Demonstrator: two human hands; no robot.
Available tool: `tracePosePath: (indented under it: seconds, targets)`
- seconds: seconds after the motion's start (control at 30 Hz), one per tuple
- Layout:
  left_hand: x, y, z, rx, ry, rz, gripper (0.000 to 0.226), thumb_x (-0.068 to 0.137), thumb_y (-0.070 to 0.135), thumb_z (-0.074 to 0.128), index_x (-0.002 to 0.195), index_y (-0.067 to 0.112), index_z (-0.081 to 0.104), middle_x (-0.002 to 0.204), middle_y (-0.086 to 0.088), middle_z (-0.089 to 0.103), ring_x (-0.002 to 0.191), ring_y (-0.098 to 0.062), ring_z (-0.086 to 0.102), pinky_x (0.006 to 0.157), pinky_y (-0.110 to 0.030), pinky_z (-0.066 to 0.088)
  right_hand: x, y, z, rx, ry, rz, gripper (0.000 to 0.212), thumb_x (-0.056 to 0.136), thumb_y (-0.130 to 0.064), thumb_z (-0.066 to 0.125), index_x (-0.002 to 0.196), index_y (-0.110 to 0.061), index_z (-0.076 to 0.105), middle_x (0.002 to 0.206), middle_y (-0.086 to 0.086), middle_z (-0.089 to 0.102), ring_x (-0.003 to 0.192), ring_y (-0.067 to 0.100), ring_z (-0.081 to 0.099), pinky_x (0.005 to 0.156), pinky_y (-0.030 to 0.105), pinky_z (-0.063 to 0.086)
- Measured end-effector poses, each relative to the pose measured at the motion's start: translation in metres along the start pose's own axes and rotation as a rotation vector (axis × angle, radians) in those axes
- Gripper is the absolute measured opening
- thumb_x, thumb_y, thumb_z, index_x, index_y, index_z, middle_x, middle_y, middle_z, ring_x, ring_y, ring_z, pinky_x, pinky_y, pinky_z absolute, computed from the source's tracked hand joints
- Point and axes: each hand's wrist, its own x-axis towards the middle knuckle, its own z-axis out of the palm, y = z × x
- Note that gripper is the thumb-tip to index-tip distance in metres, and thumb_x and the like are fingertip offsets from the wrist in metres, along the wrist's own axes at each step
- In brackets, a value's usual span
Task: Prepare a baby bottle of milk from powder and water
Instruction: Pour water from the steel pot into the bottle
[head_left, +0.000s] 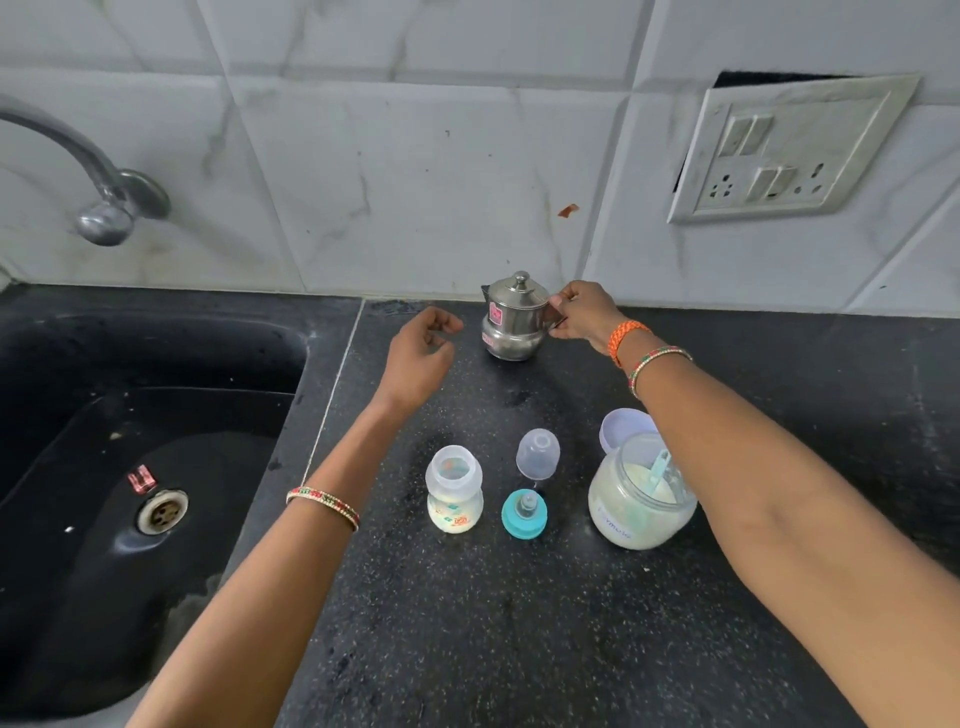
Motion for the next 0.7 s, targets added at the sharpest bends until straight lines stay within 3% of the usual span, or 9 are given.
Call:
tracePosePath:
  seconds: [0.13,0.27,0.37,0.53,0.7]
  targets:
    - [-0.029,0.009,-0.014,-0.117,-0.028,-0.007,0.029,0.08,-0.01,0.049,0.092,0.015,0.059,0.095,0.002,0.059,0.068,-0.006,0.046,0.067,-0.022,0.04,-0.031,-0.012,-0.018,0.074,-0.079,-0.067,0.017,0.097,-0.01,0.05,0.08,-0.01,0.048,0.105,0.024,0.06,0.093,0.031,0.065,0.084,0.041,0.055]
    - [-0.07,0.022,-0.033,-0.344,-0.053,-0.027,0.026,0.071,0.006,0.056,0.092,0.019,0.061,0.095,0.003,0.064,0.073,-0.006,0.055,0.064,-0.019,0.046,-0.074,-0.029,-0.034,0.007,-0.093,-0.243,0.015,0.095,-0.008,0.053,0.08,-0.01,0.051,0.093,0.02,0.062,0.08,0.022,0.063,0.081,0.041,0.057]
    - [-0.099,0.024,-0.041,-0.409,-0.069,-0.025,0.034,0.069,0.01,0.056,0.102,0.018,0.061,0.102,0.003,0.065,0.085,-0.005,0.058,0.072,-0.02,0.047,-0.106,-0.036,-0.041,-0.065,-0.131,-0.339,0.015,0.094,-0.008,0.055,0.08,-0.013,0.052,0.084,0.013,0.063,0.078,0.022,0.064,0.076,0.039,0.058]
    - [-0.139,0.004,-0.04,-0.365,-0.153,-0.063,0.055,0.072,0.017,0.063,0.125,0.017,0.05,0.124,0.001,0.06,0.113,-0.008,0.055,0.089,-0.018,0.046,-0.146,-0.037,-0.041,-0.204,-0.199,-0.444,0.015,0.093,-0.01,0.055,0.08,-0.017,0.055,0.081,0.005,0.065,0.079,0.019,0.067,0.07,0.034,0.06]
    - [-0.162,-0.034,-0.025,-0.203,-0.222,-0.152,0.066,0.077,0.022,0.076,0.134,0.024,0.042,0.134,0.012,0.051,0.123,-0.001,0.048,0.097,-0.026,0.043,-0.169,-0.039,-0.039,-0.237,-0.225,-0.513,0.013,0.092,-0.007,0.056,0.081,-0.015,0.056,0.078,0.005,0.066,0.074,0.017,0.069,0.063,0.029,0.061]
